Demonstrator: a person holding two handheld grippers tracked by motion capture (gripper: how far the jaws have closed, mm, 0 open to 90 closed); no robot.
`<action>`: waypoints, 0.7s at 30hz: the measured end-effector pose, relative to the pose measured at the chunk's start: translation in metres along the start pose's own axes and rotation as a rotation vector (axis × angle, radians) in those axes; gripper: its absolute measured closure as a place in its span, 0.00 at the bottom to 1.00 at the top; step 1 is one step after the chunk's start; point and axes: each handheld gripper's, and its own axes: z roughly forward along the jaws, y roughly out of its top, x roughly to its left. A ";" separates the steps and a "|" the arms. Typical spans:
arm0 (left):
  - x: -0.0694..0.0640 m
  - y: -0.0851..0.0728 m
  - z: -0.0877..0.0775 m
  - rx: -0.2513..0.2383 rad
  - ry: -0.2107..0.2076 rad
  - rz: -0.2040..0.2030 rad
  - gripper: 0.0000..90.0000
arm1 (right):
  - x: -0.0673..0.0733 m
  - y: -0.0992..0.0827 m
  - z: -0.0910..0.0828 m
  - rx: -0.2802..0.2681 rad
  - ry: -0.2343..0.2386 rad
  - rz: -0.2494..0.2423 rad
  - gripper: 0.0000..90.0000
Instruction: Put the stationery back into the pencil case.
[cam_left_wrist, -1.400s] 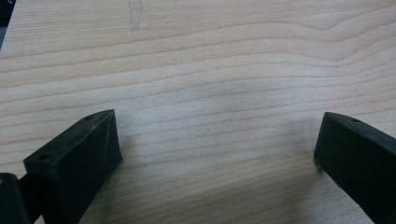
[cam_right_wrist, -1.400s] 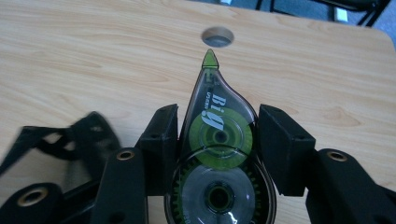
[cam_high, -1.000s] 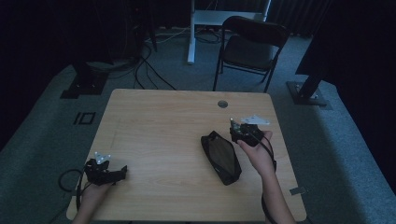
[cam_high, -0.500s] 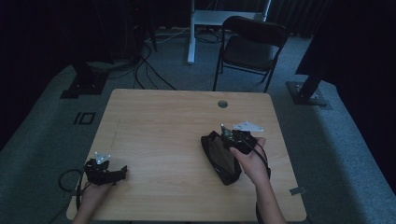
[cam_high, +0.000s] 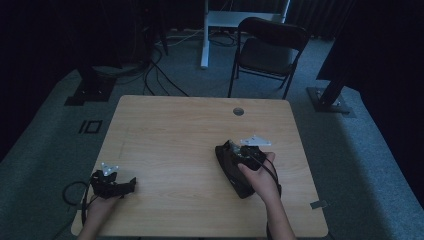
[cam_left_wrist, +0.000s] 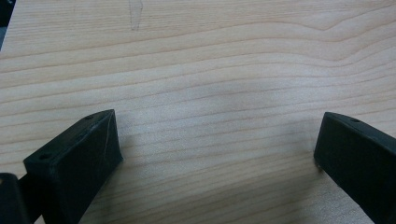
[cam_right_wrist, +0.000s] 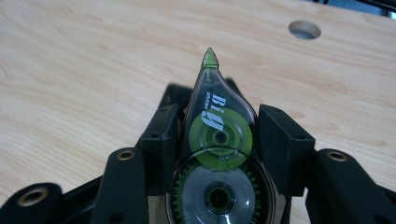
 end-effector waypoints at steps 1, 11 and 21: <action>0.000 0.000 0.000 0.000 0.000 0.000 0.01 | 0.000 -0.001 0.001 0.007 0.010 0.011 0.55; 0.000 0.000 0.000 0.000 0.000 0.000 0.01 | -0.001 -0.009 0.010 0.055 0.014 0.018 0.55; 0.000 0.000 0.000 0.000 0.000 0.000 0.01 | 0.001 -0.014 0.019 0.106 0.013 0.007 0.55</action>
